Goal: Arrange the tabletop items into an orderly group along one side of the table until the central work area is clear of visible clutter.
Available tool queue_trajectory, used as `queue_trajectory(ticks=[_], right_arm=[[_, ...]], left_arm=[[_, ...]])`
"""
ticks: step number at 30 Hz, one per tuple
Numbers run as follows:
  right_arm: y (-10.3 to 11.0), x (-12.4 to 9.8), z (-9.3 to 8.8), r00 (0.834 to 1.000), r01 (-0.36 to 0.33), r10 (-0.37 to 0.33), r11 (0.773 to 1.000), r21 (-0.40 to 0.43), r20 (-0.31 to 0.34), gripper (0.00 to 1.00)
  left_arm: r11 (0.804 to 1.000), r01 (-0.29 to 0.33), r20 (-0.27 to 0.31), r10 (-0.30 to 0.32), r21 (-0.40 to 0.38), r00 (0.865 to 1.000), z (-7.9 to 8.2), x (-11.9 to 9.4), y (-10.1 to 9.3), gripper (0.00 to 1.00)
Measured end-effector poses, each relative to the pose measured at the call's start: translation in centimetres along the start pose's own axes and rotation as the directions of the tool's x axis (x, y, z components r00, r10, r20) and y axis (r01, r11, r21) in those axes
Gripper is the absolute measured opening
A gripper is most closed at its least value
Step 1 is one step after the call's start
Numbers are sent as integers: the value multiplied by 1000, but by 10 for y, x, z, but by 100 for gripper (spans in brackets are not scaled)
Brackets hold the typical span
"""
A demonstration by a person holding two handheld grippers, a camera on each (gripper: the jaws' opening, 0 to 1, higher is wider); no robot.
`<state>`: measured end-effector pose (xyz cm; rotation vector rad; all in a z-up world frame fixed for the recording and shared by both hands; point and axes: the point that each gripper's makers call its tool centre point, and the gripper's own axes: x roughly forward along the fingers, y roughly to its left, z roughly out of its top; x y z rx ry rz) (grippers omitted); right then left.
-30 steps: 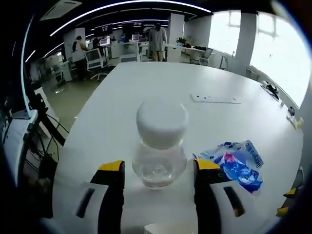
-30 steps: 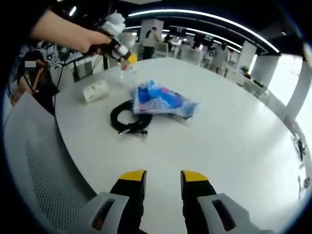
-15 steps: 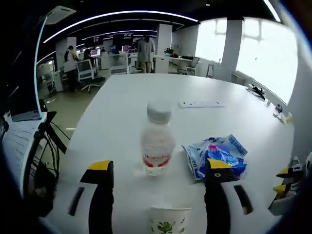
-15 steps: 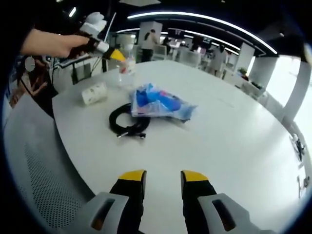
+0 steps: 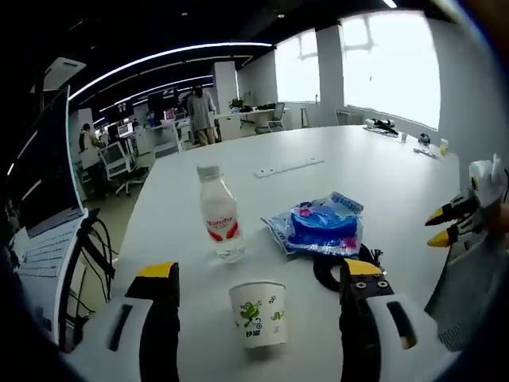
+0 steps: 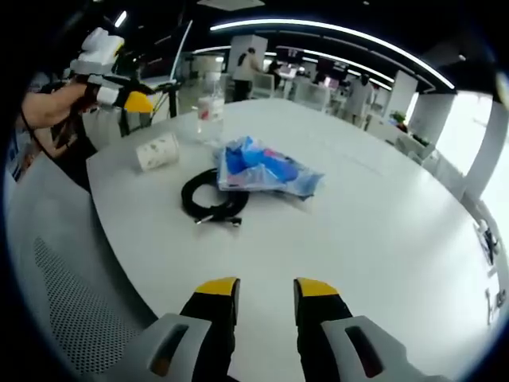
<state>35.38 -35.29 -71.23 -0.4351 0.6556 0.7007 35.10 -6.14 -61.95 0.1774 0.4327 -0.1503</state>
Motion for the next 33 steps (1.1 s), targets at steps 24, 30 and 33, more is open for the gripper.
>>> queue_trajectory(ticks=[24,30,33], right_arm=[[-6,0,-7,999,37,-36,999,29,-31,25],[-11,-1,-10,998,60,-58,997,44,-39,25],[-14,-1,-8,997,70,-69,996,48,-31,25]], left_arm=[[995,34,-15,-36,-95,999,-53,-26,-22,79],[992,60,-18,-62,-107,998,-54,-26,-26,77],[991,64,-24,-67,-114,997,-55,-27,-26,76]])
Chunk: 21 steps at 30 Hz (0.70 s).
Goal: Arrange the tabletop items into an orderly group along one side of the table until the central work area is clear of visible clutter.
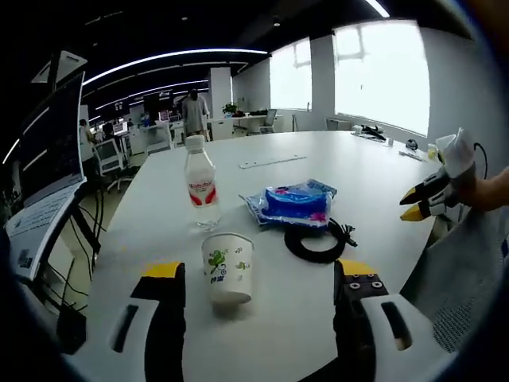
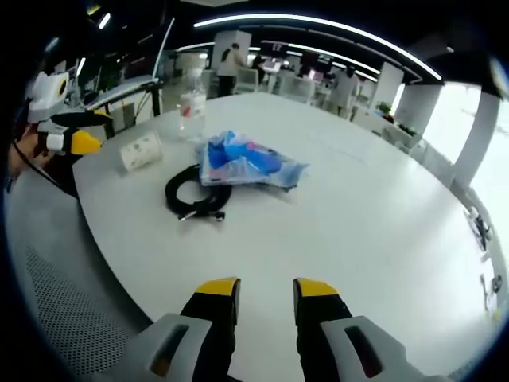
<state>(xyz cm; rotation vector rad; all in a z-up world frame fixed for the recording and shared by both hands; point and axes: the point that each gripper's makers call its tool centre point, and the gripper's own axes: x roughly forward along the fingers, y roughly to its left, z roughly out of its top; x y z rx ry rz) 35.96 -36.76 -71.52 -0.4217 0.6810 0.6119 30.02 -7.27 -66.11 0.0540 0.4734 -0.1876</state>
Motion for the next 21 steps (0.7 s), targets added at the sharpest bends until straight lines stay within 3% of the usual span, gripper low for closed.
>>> queue_trajectory(ticks=[2,5,11,16,18,21], right_arm=[[0,-1,2,1000,3,-3,1000,-3,4,25],[0,-2,3,1000,6,-6,1000,-6,17,25],[8,-2,7,999,-27,28,1000,-13,31,25],[18,-1,12,994,-92,90,996,22,64,31],[20,-4,18,988,-117,112,992,44,108,31],[23,-5,19,981,-157,146,984,86,124,35]], left_arm=[[1000,7,-2,-7,-3,1000,1,-3,-1,73],[1000,11,40,-11,-4,999,8,-7,-3,70],[999,-26,34,28,-44,999,5,-8,12,70],[999,-34,-6,34,-11,999,-1,-5,11,69],[999,-36,-5,36,11,999,-1,-6,9,67],[999,-42,-4,42,18,999,0,-5,10,69]])
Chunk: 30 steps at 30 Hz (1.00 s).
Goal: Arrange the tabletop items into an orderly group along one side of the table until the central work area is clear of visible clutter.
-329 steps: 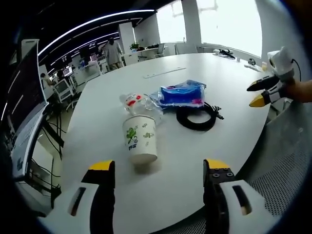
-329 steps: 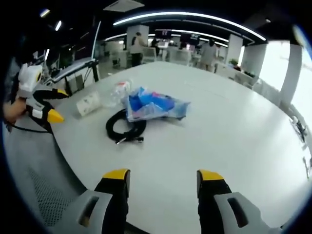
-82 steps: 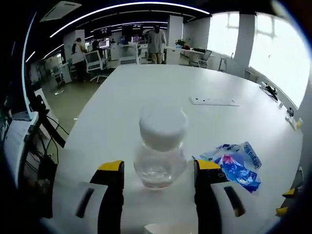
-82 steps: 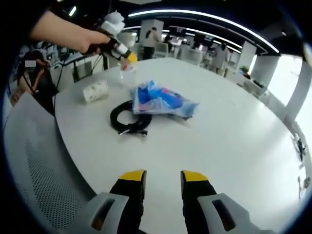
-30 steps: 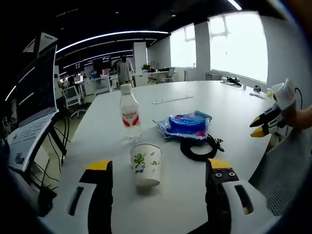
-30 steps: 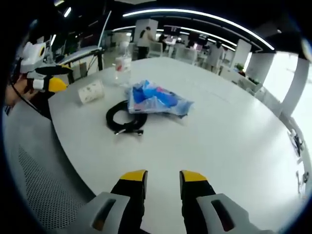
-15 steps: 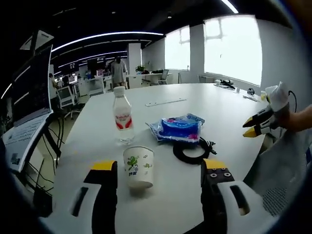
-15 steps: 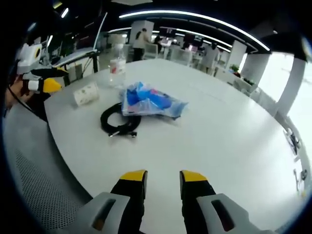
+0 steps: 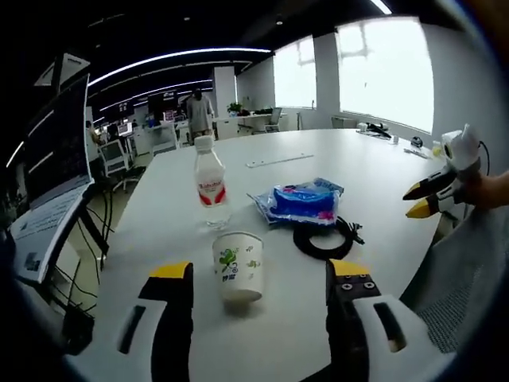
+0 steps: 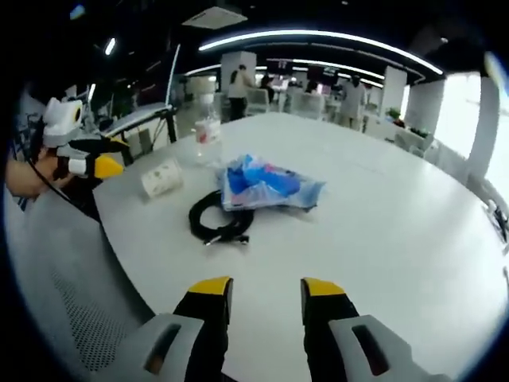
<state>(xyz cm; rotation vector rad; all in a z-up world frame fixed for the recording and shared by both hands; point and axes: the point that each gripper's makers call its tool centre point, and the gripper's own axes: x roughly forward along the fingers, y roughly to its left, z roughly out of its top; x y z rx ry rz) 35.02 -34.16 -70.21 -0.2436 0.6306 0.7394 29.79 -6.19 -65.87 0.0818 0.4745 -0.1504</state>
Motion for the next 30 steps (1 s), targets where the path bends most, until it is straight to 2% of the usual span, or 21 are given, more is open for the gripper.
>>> queue_trajectory(ticks=[2,4,7,9,10,12,13,15,19,21,23,27,30], right_arm=[[5,1,3,999,-38,38,999,29,21,36],[15,2,2,994,-110,109,992,68,23,36],[28,3,5,978,-209,206,971,115,40,35],[38,2,6,960,-278,275,955,103,43,35],[40,2,5,951,-309,309,950,39,26,35],[34,5,4,947,-320,320,947,3,9,34],[29,7,5,947,-322,322,946,30,16,35],[24,12,9,938,-347,345,929,128,36,35],[5,23,20,945,-327,321,931,161,62,37],[1,28,29,943,-332,320,923,197,91,37],[-1,34,36,940,-341,325,914,219,104,37],[-1,48,48,942,-333,311,910,247,123,37],[3,59,54,940,-341,315,892,295,135,37]], left_arm=[[1000,-24,-7,24,1,1000,-1,1,4,69],[999,-50,-39,50,-11,998,-4,2,7,68],[991,-17,-87,29,131,996,0,10,-8,67],[996,-32,-99,41,88,994,6,19,-15,64],[998,-30,-116,37,60,993,10,24,-22,63],[997,-33,-97,39,69,995,25,36,-33,62],[997,-34,-94,40,72,995,30,43,-36,62],[997,-32,-107,40,75,993,39,58,-41,60],[996,8,-158,6,88,987,50,91,-43,57],[996,51,-191,-36,74,981,54,108,-46,58],[994,92,-197,-81,50,977,58,121,-51,58],[991,123,-240,-107,53,965,56,149,-45,58],[988,147,-269,-131,43,954,52,163,-43,57]])
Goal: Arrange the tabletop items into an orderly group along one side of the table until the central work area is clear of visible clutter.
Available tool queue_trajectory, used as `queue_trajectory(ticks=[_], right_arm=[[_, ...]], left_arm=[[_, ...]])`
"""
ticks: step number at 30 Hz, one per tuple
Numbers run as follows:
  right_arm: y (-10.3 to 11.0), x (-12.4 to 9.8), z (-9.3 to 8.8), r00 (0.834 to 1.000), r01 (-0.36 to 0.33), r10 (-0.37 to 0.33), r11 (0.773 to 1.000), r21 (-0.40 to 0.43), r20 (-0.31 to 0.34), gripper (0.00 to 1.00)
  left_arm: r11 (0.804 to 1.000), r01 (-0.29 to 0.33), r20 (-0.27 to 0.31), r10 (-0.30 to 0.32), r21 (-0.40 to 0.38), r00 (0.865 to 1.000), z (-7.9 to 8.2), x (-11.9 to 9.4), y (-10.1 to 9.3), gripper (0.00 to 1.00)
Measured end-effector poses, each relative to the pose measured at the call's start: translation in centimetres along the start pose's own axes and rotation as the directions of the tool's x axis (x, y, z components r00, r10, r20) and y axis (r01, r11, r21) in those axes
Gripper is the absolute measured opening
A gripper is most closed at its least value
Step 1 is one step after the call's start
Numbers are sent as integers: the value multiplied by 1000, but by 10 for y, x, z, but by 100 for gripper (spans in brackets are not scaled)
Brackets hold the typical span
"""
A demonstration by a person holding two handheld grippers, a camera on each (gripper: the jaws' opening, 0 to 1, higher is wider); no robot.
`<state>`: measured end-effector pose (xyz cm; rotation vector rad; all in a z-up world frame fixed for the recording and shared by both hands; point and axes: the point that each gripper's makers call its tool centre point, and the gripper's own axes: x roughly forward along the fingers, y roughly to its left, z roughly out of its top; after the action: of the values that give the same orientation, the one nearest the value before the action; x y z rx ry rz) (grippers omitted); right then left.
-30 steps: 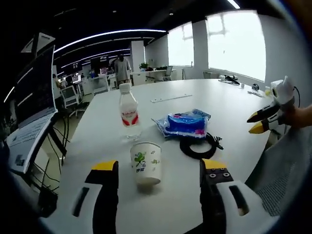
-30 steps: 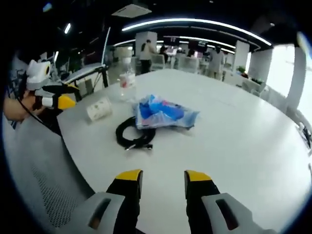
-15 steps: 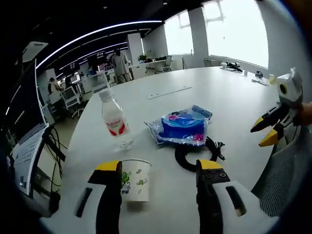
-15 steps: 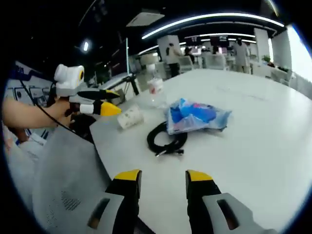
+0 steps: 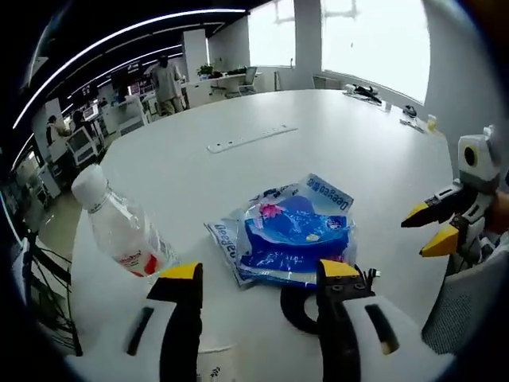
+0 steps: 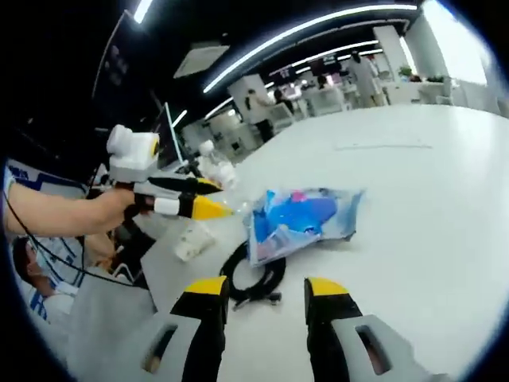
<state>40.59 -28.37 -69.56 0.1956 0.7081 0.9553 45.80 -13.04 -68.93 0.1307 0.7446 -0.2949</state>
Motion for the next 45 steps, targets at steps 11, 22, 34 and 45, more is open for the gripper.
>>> queue_trajectory(ticks=[11,22,34,45], right_arm=[[-8,42,-3,998,17,-12,996,85,-58,37],[-13,63,-14,995,50,-33,982,181,-94,37],[-21,77,-12,991,82,-59,976,203,-118,18],[-26,49,-2,996,81,-69,967,243,-56,6]], left_arm=[[997,67,-91,-69,-27,993,-18,41,7,52],[992,118,-103,-121,-32,987,-21,63,3,43],[996,87,-87,-88,-15,992,-13,56,4,3],[994,86,1,-86,-71,996,10,25,-19,0]])
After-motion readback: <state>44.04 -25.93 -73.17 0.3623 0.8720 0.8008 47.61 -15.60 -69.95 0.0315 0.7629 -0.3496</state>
